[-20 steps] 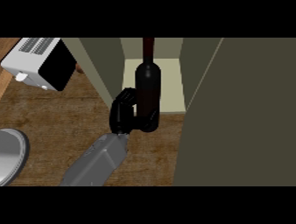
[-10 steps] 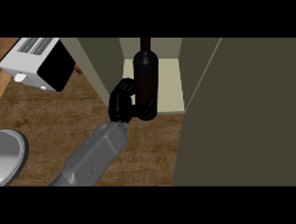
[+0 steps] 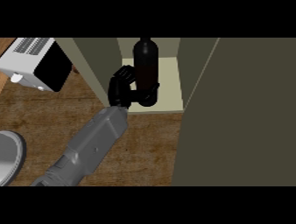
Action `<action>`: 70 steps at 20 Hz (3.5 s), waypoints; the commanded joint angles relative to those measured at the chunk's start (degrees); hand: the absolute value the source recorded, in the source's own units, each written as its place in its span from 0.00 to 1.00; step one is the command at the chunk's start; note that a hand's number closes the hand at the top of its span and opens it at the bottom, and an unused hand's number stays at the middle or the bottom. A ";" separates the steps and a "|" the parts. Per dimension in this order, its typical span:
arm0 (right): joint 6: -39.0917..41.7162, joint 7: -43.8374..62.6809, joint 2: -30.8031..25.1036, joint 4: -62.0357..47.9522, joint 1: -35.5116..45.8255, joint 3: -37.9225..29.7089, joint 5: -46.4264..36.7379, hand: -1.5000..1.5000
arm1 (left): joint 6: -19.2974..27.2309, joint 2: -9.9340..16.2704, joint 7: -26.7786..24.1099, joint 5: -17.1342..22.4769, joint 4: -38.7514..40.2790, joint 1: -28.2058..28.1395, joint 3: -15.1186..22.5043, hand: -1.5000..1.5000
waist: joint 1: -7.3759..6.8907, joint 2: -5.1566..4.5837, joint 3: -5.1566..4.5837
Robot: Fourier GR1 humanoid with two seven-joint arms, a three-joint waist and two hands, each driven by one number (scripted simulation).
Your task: Pick up the wine, place it into the cabinet and close the cabinet
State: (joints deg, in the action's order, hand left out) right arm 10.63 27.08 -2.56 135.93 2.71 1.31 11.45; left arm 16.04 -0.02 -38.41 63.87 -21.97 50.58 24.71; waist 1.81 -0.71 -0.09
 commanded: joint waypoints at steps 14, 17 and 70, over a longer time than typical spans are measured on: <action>0.40 -0.76 0.66 -1.15 2.01 2.68 -1.08 0.00 | 1.40 0.02 4.14 4.48 6.94 11.63 -2.68 1.00 | 2.92 -0.49 0.00; 0.16 -2.24 1.45 -2.54 2.24 3.31 -2.20 0.00 | 0.27 0.02 2.66 4.36 7.20 9.24 -0.90 1.00 | 3.02 -0.60 0.01; -1.04 -0.70 2.50 -2.13 2.99 7.84 -2.80 0.00 | 12.92 0.02 -12.05 23.12 -1.26 9.59 20.22 0.00 | 4.49 -0.65 0.00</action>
State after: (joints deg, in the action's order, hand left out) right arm 10.83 24.87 -0.86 131.66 6.24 6.91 9.69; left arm 29.00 0.02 -48.11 85.53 -22.23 59.90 45.26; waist 6.22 -1.49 -0.05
